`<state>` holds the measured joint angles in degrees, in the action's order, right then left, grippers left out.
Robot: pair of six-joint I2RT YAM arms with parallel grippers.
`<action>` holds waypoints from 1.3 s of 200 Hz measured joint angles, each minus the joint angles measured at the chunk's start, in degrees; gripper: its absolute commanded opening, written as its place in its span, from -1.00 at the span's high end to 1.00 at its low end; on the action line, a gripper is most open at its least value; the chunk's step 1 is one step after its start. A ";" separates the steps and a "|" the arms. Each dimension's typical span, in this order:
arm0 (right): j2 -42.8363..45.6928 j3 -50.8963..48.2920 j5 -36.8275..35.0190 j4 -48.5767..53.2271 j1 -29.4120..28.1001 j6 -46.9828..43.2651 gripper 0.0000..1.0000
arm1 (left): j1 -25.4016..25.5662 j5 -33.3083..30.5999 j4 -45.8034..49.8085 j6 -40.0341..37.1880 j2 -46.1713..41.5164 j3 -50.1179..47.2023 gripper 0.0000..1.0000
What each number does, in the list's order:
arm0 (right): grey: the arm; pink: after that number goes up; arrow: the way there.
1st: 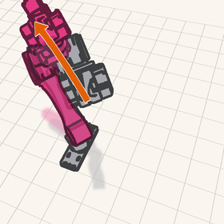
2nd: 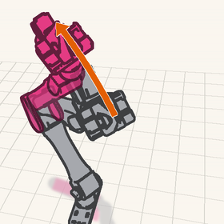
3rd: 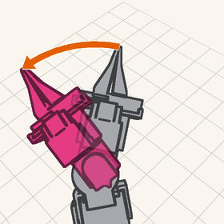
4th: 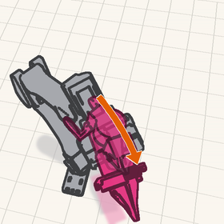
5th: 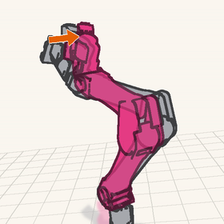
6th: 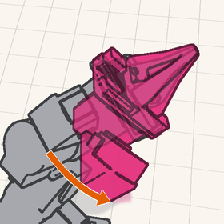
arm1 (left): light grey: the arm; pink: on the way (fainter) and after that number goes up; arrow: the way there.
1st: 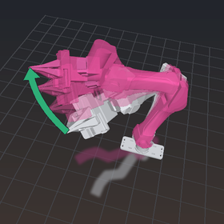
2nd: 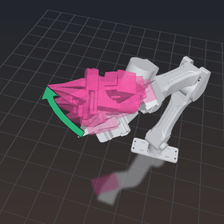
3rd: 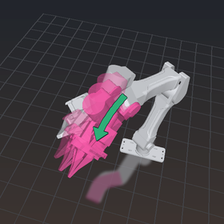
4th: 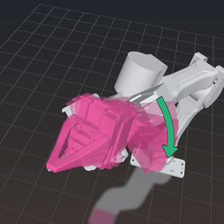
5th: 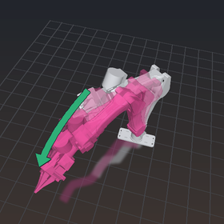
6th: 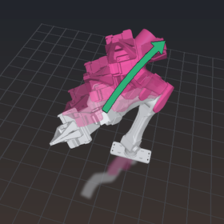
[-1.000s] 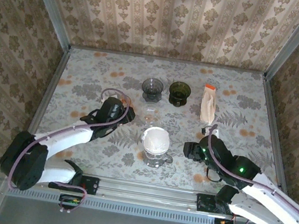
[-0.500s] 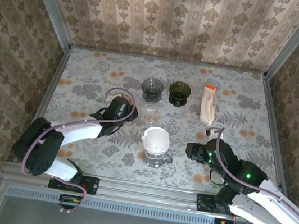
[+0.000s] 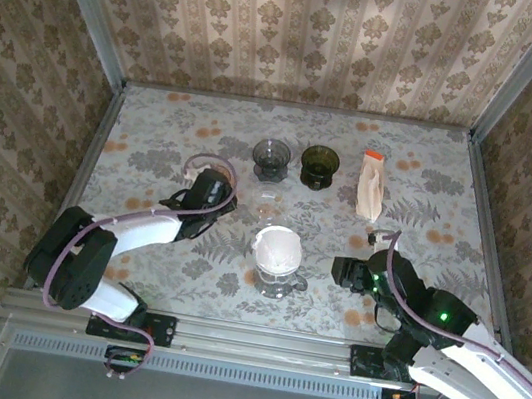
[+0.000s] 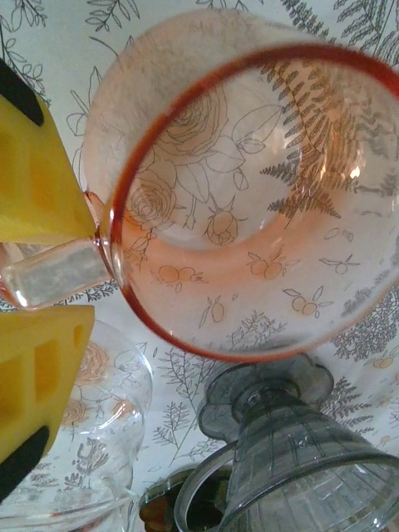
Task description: Place the coffee filter in the dripper
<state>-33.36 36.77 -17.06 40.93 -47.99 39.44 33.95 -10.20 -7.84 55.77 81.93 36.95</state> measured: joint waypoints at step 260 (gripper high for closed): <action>0.00 -2.78 2.97 -0.22 0.00 0.50 -0.45 | -16.44 3.80 28.81 4.83 -48.59 -19.98 0.52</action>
<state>-33.36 34.00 -14.09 40.71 -47.99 39.94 17.52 -6.39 20.97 60.60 33.34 16.97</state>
